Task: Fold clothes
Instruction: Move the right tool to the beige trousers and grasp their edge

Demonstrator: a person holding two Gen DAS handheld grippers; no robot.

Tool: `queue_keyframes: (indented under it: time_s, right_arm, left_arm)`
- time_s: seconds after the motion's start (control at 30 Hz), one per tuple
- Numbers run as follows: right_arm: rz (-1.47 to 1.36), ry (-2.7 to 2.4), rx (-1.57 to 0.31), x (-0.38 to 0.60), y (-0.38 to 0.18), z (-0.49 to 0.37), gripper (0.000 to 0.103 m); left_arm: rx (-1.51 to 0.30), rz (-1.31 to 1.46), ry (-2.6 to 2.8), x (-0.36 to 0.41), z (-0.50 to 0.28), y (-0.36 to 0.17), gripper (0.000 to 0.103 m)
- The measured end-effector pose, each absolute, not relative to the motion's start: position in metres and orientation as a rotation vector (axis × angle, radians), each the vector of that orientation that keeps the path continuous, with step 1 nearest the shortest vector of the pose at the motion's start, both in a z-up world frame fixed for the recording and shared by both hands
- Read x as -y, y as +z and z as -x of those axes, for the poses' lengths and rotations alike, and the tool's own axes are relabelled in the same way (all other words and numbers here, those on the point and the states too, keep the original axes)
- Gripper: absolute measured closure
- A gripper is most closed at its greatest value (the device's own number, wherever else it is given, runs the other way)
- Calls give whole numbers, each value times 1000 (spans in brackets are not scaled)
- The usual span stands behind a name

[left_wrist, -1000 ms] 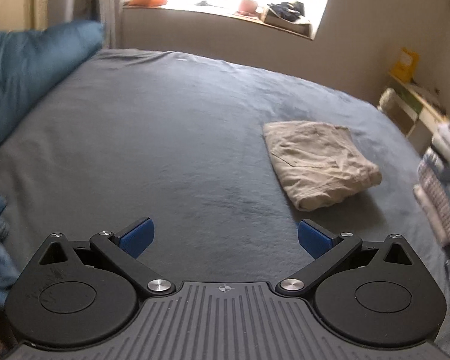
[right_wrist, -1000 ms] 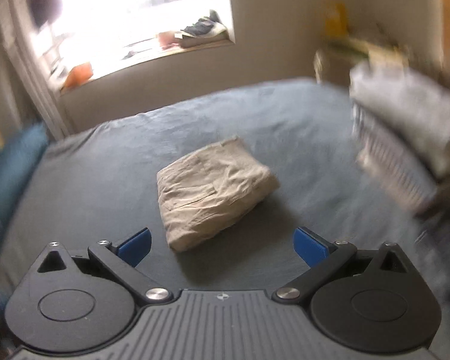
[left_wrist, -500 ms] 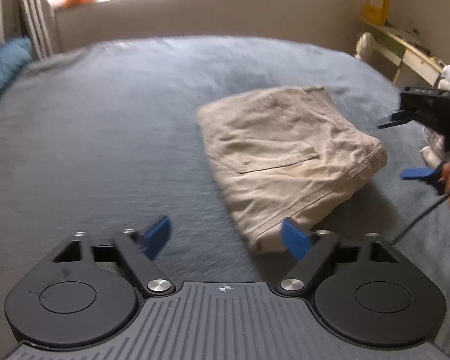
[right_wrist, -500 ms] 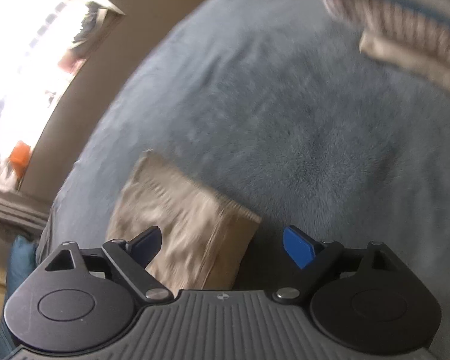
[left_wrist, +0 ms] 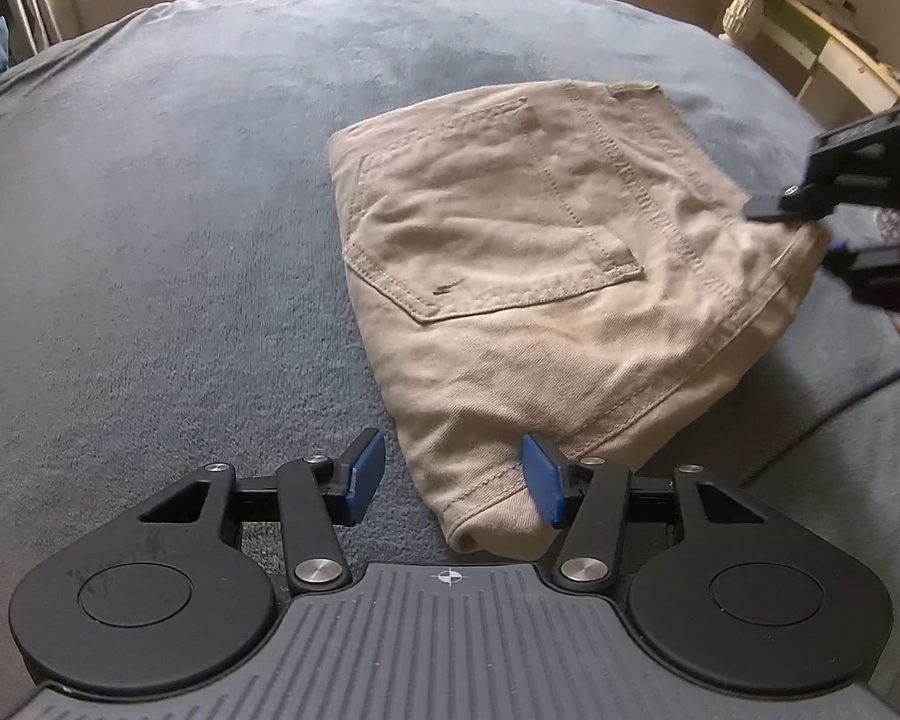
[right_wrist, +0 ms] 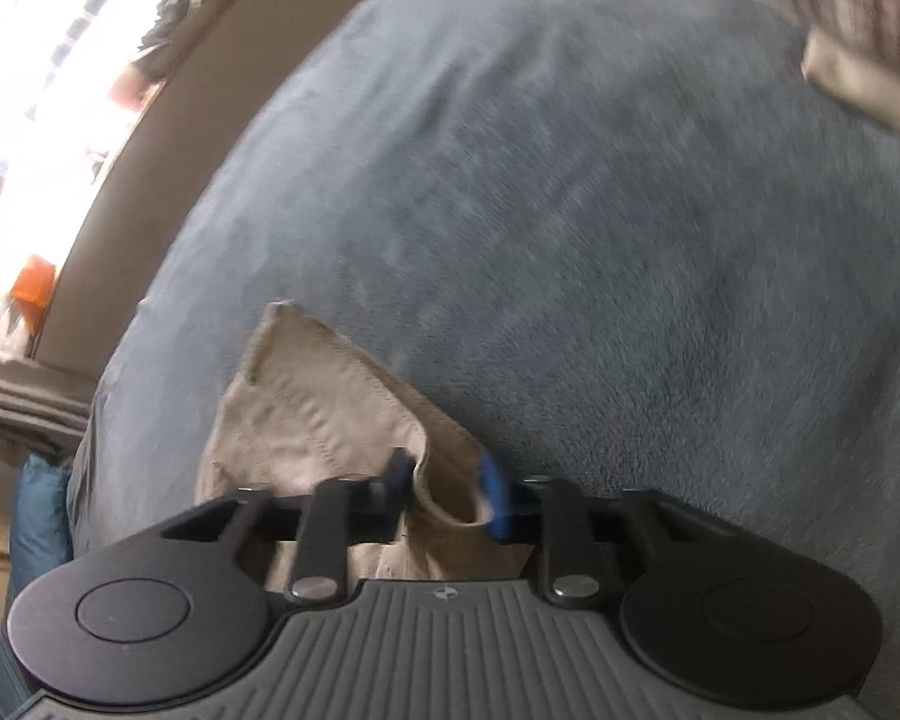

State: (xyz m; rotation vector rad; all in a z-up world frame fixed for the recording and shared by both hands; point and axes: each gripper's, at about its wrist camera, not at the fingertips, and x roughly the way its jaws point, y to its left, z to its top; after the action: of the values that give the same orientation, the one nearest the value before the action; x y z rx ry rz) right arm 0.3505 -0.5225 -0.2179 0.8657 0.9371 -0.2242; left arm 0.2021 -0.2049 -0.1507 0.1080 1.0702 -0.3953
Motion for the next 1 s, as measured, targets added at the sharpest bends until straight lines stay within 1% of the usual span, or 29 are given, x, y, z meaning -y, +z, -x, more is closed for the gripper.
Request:
queue_keyframes:
  time_s: [0.1, 0.17, 0.23, 0.4, 0.47, 0.6, 0.87, 1.0]
  right_arm:
    - [-800, -169, -896, 513, -198, -343, 92]
    - [-768, -120, -863, 505, -184, -337, 92]
    - [-733, -67, -834, 494, -168, -333, 93]
    - [-675, 87, -787, 462, -128, -328, 93]
    - [-651, 158, -781, 443, -112, -326, 93]
    - [-615, 298, -782, 402, -88, -320, 93]
    - [-551, 543, -861, 286, -83, -312, 93]
    - [-548, 603, -958, 234, -99, -316, 93]
  left_arm:
    - [-1061, -119, -391, 205, -200, -152, 50]
    - [-1049, -126, -382, 205, -199, -152, 43]
    - [-1027, -137, -363, 201, -196, -151, 39]
    - [-1007, -60, -321, 178, -184, -138, 37]
    - [-992, -13, -295, 162, -177, -130, 34]
    - [-962, 53, -232, 129, -163, -116, 33]
    - [-955, 127, -118, 56, -138, -103, 32]
    - [-969, 146, -67, 30, -129, -107, 31]
